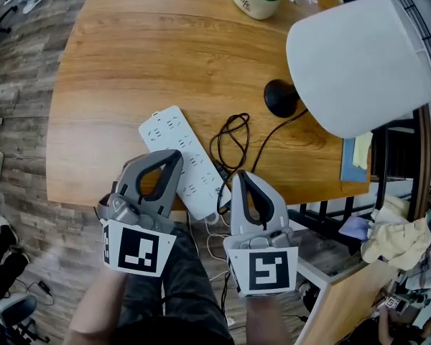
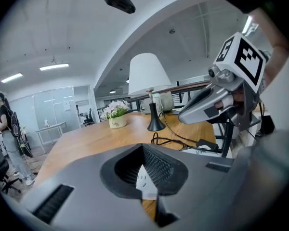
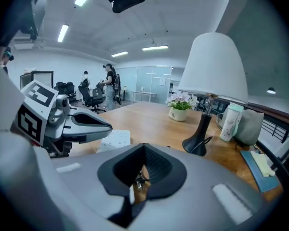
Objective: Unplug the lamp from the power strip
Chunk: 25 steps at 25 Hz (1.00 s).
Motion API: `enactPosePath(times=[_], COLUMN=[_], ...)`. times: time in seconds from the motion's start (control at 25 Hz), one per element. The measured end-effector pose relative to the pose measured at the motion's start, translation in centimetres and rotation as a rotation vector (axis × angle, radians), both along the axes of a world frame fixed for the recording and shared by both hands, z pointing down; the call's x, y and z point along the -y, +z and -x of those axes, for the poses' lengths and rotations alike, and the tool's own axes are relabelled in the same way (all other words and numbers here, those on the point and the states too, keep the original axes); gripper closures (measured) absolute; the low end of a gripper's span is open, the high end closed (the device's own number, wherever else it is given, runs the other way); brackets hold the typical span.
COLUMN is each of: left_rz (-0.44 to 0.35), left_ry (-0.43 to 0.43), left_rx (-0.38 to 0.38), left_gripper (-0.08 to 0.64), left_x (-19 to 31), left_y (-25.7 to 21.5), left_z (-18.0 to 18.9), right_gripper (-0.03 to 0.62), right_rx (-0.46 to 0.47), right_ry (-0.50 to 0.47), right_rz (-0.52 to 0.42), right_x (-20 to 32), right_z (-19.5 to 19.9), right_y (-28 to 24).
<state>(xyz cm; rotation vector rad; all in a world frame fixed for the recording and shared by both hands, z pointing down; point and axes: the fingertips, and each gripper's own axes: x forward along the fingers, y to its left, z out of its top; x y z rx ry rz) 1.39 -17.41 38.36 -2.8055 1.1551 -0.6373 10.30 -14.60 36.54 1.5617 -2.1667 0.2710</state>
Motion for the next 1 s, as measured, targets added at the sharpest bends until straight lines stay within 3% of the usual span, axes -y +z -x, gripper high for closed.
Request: enactPosePath(times=[0.24, 0.48, 0.72, 1.0], left_rz=[-0.023, 0.017, -0.026, -0.011], left_ry=[-0.001, -0.053, -0.063, -0.109], left_rx=[-0.042, -0.183, -0.187, -0.282], left_gripper=[0.565, 0.565, 0.565, 0.565], left_x=[-0.8, -0.2, -0.2, -0.1], left_y=[-1.9, -4.0, -7.0, -10.0], left_z=[0.3, 1.9, 3.1, 5.0], right_gripper=[0.584, 0.584, 0.584, 0.584], right_rx=[0.076, 0.097, 0.117, 0.131], right_ry=[-0.022, -0.028, -0.062, -0.071], right_rz=[-0.049, -0.096, -0.140, -0.176], right_x=[-0.3, -0.2, -0.4, -0.7], right_z=[0.9, 1.1, 1.9, 2.3], right_y=[-1.5, -3.8, -6.5, -9.4])
